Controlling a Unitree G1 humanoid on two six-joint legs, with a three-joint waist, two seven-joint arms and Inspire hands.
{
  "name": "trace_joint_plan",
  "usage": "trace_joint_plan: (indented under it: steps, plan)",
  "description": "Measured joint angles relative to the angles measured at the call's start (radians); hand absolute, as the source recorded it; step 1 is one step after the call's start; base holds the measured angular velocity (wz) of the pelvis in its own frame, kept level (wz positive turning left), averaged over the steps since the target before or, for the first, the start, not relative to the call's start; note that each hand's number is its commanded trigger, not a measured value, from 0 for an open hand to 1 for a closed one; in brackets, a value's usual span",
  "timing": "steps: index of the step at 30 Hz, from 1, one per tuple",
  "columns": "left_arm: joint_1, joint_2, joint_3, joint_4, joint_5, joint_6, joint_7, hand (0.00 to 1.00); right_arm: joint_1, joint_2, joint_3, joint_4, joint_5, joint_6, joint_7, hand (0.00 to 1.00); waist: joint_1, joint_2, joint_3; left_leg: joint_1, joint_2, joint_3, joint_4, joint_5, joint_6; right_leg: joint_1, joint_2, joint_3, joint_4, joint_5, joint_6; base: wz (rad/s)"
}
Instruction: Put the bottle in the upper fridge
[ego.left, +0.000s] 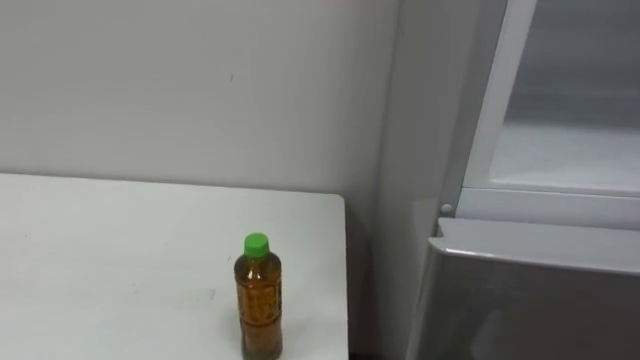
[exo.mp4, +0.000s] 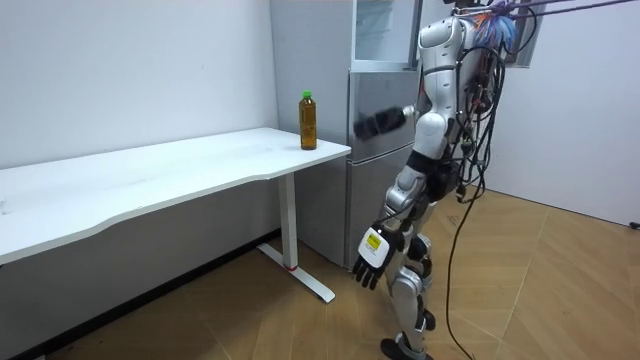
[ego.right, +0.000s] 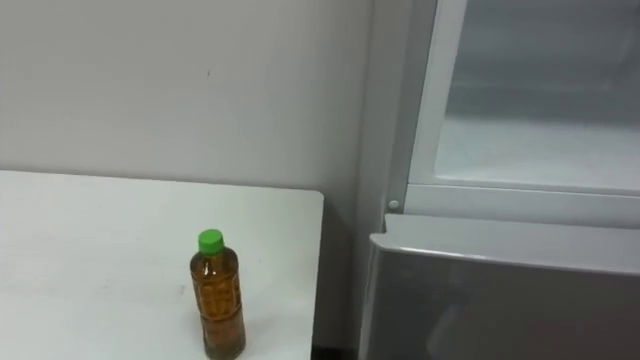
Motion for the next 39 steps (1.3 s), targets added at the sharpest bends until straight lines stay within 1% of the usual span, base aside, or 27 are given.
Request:
trace_joint_plan:
  steps: [1, 2, 3, 4, 6, 7, 10, 17, 23, 26, 28, 29, 32, 34, 37, 39]
  plan:
    - [0.001, 0.001, 0.000, 0.000, 0.000, -0.001, 0.000, 0.00, -0.050, 0.005, -0.006, -0.037, 0.092, -0.038, 0.007, 0.00, 0.000, 0.006, -0.0056, 0.000, 0.005, -0.001, -0.001, 0.000, 0.000, 0.005, 0.004, -0.004, -0.016, 0.008, 0.000, 0.09]
    - [0.003, 0.005, 0.001, 0.000, 0.001, -0.002, 0.000, 0.00, -0.099, 0.016, -0.010, -0.060, 0.170, -0.080, 0.014, 0.00, 0.000, 0.008, -0.0141, 0.000, 0.010, -0.004, -0.002, 0.001, -0.001, 0.014, 0.009, -0.010, -0.037, 0.017, -0.001, 0.11]
    - [0.003, 0.006, 0.004, 0.000, 0.001, -0.002, 0.001, 0.00, -0.118, 0.023, -0.013, -0.072, 0.202, -0.099, 0.017, 0.00, 0.002, 0.008, -0.0156, 0.002, 0.013, -0.006, -0.001, 0.001, -0.002, 0.023, 0.011, -0.013, -0.048, 0.021, -0.001, 0.16]
    - [0.006, 0.006, 0.015, 0.001, 0.001, -0.003, 0.001, 0.00, -0.144, 0.039, -0.016, -0.092, 0.255, -0.126, 0.028, 0.00, 0.006, 0.006, -0.0191, 0.006, 0.017, -0.008, -0.002, 0.001, -0.002, 0.039, 0.015, -0.020, -0.066, 0.027, -0.001, 0.15]
    - [0.013, 0.006, 0.020, 0.002, 0.000, -0.003, 0.001, 0.00, -0.160, 0.058, -0.016, -0.116, 0.299, -0.144, 0.057, 0.00, 0.008, 0.004, -0.0193, 0.018, 0.018, -0.012, -0.005, 0.001, -0.003, 0.058, 0.015, -0.028, -0.080, 0.027, 0.000, 0.14]
    - [0.016, 0.006, 0.020, 0.002, -0.001, -0.001, 0.001, 0.00, -0.156, 0.065, -0.013, -0.130, 0.307, -0.144, 0.071, 0.00, 0.006, 0.004, -0.0197, 0.019, 0.016, -0.017, -0.007, 0.001, -0.003, 0.063, 0.015, -0.035, -0.081, 0.027, 0.002, 0.15]
    - [0.008, 0.007, 0.018, 0.001, -0.001, 0.020, -0.001, 0.00, -0.156, 0.077, -0.003, -0.129, 0.306, -0.141, 0.091, 0.00, 0.002, 0.001, -0.0207, 0.014, 0.012, -0.030, -0.007, 0.001, -0.002, 0.061, 0.013, -0.045, -0.079, 0.028, 0.005, 0.10]
    - [-0.014, 0.012, 0.018, 0.000, 0.001, 0.028, -0.001, 0.00, -0.156, 0.082, 0.005, -0.129, 0.307, -0.141, 0.099, 0.00, 0.002, -0.007, -0.0223, 0.003, 0.012, -0.032, -0.008, 0.001, -0.002, 0.061, 0.014, -0.047, -0.079, 0.028, 0.005, 0.01]
    - [-0.034, 0.014, 0.017, 0.000, 0.001, 0.042, 0.000, 0.00, -0.156, 0.088, 0.015, -0.124, 0.306, -0.141, 0.095, 0.00, 0.006, -0.007, -0.0218, 0.003, 0.012, -0.032, -0.008, 0.001, -0.001, 0.062, 0.014, -0.046, -0.081, 0.028, 0.005, 0.00]
    - [-0.038, 0.014, 0.014, -0.002, 0.001, 0.043, 0.001, 0.00, -0.157, 0.103, 0.031, -0.097, 0.308, -0.142, 0.087, 0.00, 0.009, -0.006, -0.0211, 0.003, 0.013, -0.034, -0.007, 0.001, -0.001, 0.067, 0.015, -0.048, -0.086, 0.029, 0.006, 0.00]
    - [-0.043, 0.016, -0.004, -0.002, 0.001, 0.043, 0.003, 0.00, -0.157, 0.110, 0.060, -0.057, 0.307, -0.141, 0.059, 0.00, 0.013, -0.005, -0.0191, 0.010, 0.013, -0.034, -0.011, 0.001, -0.001, 0.070, 0.014, -0.047, -0.086, 0.030, 0.006, 0.00]
    - [-0.045, 0.016, -0.006, -0.002, 0.001, 0.043, 0.004, 0.00, -0.157, 0.110, 0.065, -0.049, 0.307, -0.141, 0.053, 0.00, 0.017, -0.005, -0.0176, 0.013, 0.013, -0.034, -0.013, 0.001, -0.001, 0.072, 0.014, -0.047, -0.085, 0.030, 0.006, 0.00]
    - [-0.049, 0.016, -0.022, -0.003, 0.002, 0.043, 0.010, 0.00, -0.159, 0.110, 0.074, -0.017, 0.307, -0.141, 0.003, 0.00, 0.031, -0.003, -0.0160, 0.016, 0.014, -0.037, -0.022, 0.001, -0.001, 0.078, 0.015, -0.050, -0.090, 0.030, 0.006, 0.01]
    - [-0.048, 0.016, -0.024, -0.003, 0.002, 0.043, 0.009, 0.00, -0.164, 0.110, 0.075, -0.015, 0.307, -0.141, -0.023, 0.00, 0.033, 0.000, -0.0145, 0.015, 0.014, -0.042, -0.024, 0.001, -0.001, 0.081, 0.015, -0.056, -0.094, 0.030, 0.006, 0.08]
    - [-0.047, 0.016, -0.031, -0.003, 0.003, 0.043, 0.007, 0.00, -0.190, 0.110, 0.085, -0.012, 0.306, -0.142, -0.068, 0.00, 0.033, 0.006, -0.0094, 0.014, 0.013, -0.052, -0.024, 0.001, -0.001, 0.085, 0.015, -0.064, -0.098, 0.030, 0.006, 0.08]
    - [-0.051, 0.017, -0.031, -0.004, 0.005, 0.043, 0.007, 0.00, -0.207, 0.110, 0.094, -0.005, 0.306, -0.148, -0.093, 0.00, 0.035, 0.007, -0.0085, 0.007, 0.013, -0.061, -0.021, 0.001, -0.002, 0.081, 0.013, -0.075, -0.099, 0.030, 0.006, 0.09]
